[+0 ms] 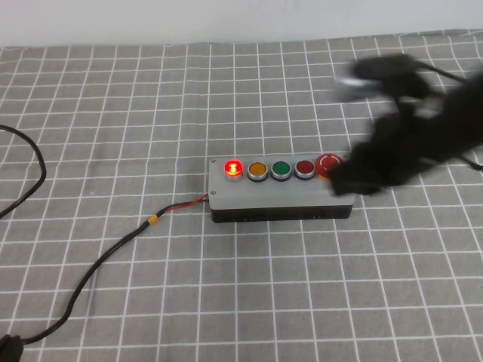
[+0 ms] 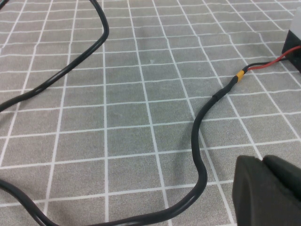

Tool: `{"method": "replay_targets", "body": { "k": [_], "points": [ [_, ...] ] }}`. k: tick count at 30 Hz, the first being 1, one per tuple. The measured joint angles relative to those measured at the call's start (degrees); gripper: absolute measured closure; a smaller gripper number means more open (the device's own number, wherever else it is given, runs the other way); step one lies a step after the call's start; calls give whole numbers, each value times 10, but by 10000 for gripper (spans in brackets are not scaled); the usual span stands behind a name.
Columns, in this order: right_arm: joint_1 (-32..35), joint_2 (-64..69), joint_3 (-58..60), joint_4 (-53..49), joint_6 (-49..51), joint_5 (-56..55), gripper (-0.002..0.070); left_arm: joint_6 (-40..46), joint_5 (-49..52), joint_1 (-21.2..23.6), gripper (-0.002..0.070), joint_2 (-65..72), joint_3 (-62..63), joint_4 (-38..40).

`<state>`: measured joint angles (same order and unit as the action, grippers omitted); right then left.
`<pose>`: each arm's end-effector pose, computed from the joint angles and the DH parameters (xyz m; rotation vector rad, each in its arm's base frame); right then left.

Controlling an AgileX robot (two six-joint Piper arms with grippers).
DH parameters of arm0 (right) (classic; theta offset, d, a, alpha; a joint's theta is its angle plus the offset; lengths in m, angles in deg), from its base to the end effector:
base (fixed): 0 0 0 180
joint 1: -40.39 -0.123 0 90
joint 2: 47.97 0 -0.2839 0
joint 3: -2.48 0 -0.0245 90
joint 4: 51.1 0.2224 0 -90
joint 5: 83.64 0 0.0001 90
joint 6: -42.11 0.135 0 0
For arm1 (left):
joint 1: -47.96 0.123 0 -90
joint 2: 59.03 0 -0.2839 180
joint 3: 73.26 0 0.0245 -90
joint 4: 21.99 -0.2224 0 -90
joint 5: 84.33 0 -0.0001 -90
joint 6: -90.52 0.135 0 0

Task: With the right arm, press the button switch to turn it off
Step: Press the button to turn off

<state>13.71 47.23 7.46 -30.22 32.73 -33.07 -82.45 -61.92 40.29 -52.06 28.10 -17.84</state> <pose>0.2657 0.1751 0.2794 -0.6144 2.5666 0.5528 0.0653 -0.0126 0.1572 0.1972 1.8747 -0.0795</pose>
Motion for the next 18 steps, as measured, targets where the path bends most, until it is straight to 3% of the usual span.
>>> {"method": "replay_targets", "body": {
  "k": [11, 18],
  "points": [
    [-83, 252, -287, -17, 0, 14, 693, 0, 0, 0, 678, 0, 0, 0],
    [-84, 317, -355, -29, 0, 21, 692, 0, 0, 0, 678, 0, 0, 0]
  ]
}}
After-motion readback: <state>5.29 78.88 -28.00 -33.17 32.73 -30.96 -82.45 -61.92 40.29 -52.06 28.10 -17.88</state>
